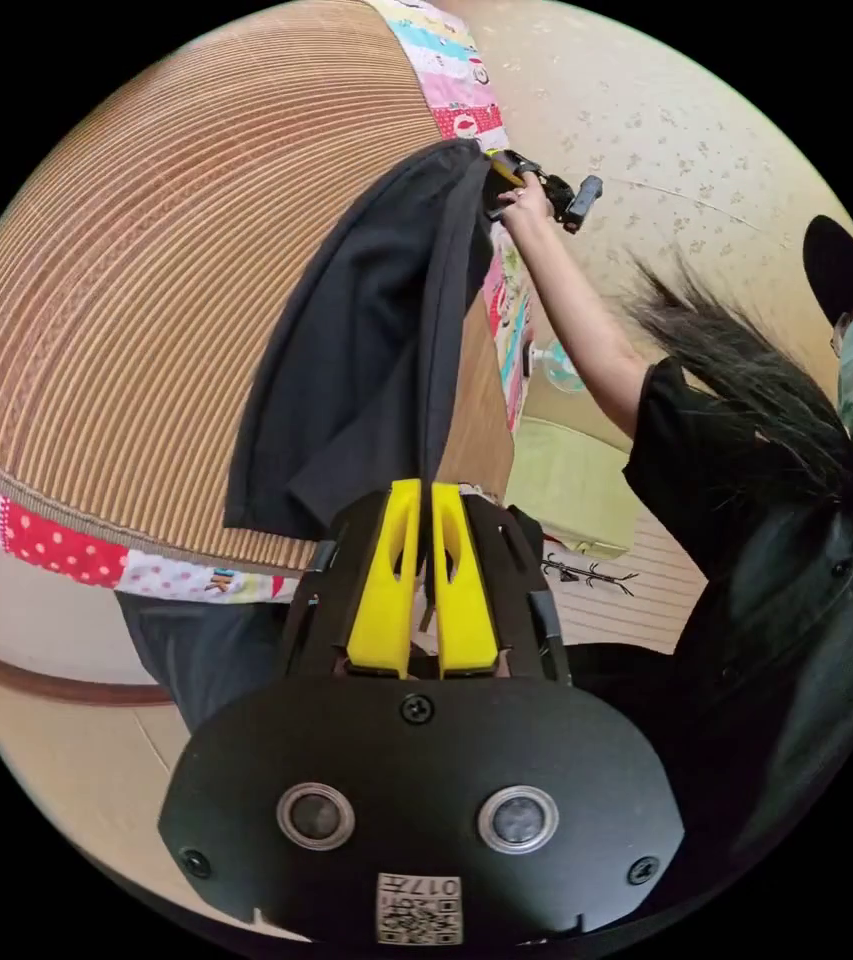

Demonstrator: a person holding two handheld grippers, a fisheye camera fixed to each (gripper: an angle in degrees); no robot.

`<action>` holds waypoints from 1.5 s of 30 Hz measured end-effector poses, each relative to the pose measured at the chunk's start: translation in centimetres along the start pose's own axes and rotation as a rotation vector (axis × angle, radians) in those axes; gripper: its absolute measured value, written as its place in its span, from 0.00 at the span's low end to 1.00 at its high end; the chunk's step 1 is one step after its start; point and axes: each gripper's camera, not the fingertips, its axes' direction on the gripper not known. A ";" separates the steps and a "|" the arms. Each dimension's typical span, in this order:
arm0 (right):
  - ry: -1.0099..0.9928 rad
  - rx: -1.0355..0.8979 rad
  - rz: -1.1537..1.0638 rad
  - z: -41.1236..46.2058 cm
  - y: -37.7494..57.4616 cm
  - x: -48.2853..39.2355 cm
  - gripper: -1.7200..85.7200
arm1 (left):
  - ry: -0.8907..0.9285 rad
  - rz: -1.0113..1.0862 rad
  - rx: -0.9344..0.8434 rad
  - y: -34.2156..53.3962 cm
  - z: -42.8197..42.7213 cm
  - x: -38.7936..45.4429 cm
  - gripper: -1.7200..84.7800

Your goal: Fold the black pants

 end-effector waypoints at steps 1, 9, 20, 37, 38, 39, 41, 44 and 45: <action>0.007 -0.038 -0.002 0.9 1.2 -0.3 0.05 | -0.090 -0.057 -0.041 -0.3 -0.4 -2.2 0.08; -0.067 -0.167 0.076 -6.2 22.7 4.7 0.09 | -0.246 0.007 -0.060 -4.3 -3.6 -5.1 0.14; -0.463 -0.394 0.345 -4.6 45.5 3.9 0.10 | -0.450 0.329 -0.281 -7.1 2.7 0.0 0.10; -0.645 -0.284 0.459 -7.2 52.8 11.4 0.07 | -0.311 0.084 -0.371 -7.1 -0.8 -3.1 0.07; -0.641 -0.285 0.460 -7.2 52.9 11.5 0.07 | -0.304 0.106 -0.341 -7.3 -1.0 -2.5 0.08; -0.641 -0.299 0.462 -6.9 53.2 11.5 0.09 | -0.297 0.166 -0.284 -7.7 -1.3 -1.1 0.10; -0.672 -0.320 0.472 -6.0 53.8 11.6 0.11 | -0.294 0.266 -0.243 -8.3 -0.8 1.3 0.11; -0.766 -0.290 0.530 -5.0 55.0 12.0 0.14 | -0.295 0.325 -0.372 -9.3 3.5 3.2 0.14; -0.799 -0.256 0.559 -4.9 55.5 12.3 0.14 | -0.292 0.322 -0.440 -9.3 5.6 3.4 0.14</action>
